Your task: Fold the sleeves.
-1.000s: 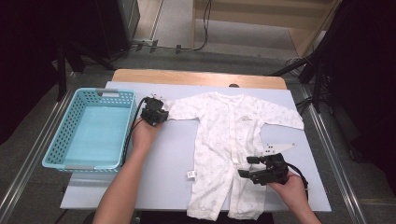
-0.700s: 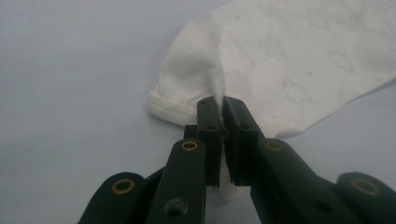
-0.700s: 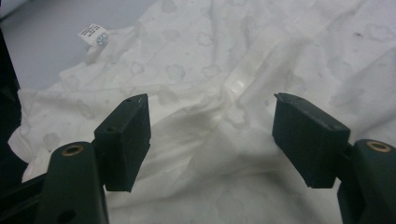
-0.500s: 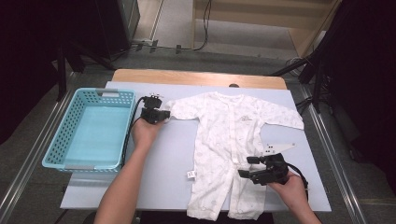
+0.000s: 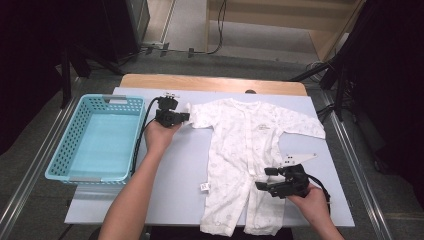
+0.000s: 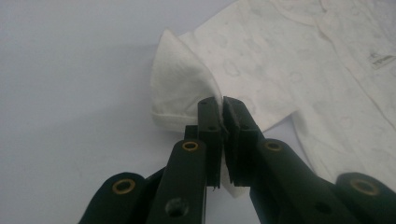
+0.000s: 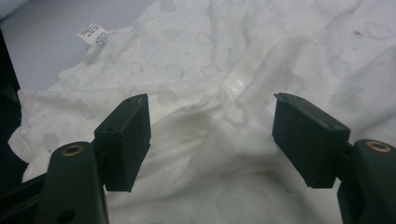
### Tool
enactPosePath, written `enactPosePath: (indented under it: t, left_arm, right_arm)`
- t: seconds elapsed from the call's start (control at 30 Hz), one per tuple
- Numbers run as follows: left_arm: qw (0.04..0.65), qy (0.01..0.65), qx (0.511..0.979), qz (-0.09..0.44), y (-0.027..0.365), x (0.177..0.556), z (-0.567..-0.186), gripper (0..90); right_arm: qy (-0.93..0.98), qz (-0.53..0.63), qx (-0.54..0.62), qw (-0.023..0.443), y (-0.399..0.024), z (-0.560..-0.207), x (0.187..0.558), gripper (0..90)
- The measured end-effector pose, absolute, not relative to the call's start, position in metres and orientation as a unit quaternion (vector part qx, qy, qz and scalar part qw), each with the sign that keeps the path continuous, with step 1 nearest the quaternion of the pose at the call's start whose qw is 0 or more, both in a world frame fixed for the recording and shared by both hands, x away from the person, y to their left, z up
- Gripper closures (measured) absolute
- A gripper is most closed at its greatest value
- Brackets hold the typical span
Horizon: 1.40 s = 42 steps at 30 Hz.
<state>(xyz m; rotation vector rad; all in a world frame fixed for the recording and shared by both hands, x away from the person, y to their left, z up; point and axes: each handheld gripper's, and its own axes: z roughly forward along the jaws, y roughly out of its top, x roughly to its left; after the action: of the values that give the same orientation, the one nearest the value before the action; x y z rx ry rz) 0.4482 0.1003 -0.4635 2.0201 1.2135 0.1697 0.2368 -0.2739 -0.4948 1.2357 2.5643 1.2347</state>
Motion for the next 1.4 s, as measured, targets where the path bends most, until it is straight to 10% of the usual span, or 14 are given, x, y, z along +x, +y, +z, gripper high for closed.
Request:
enactPosePath:
  t: [1.4]
  left_arm:
    - [0.399,0.404,0.823,0.025,0.034,0.447,-0.429,86.4]
  right_arm:
    - [0.824,0.4,0.4,0.018,-0.275,-0.494,0.237,26.5]
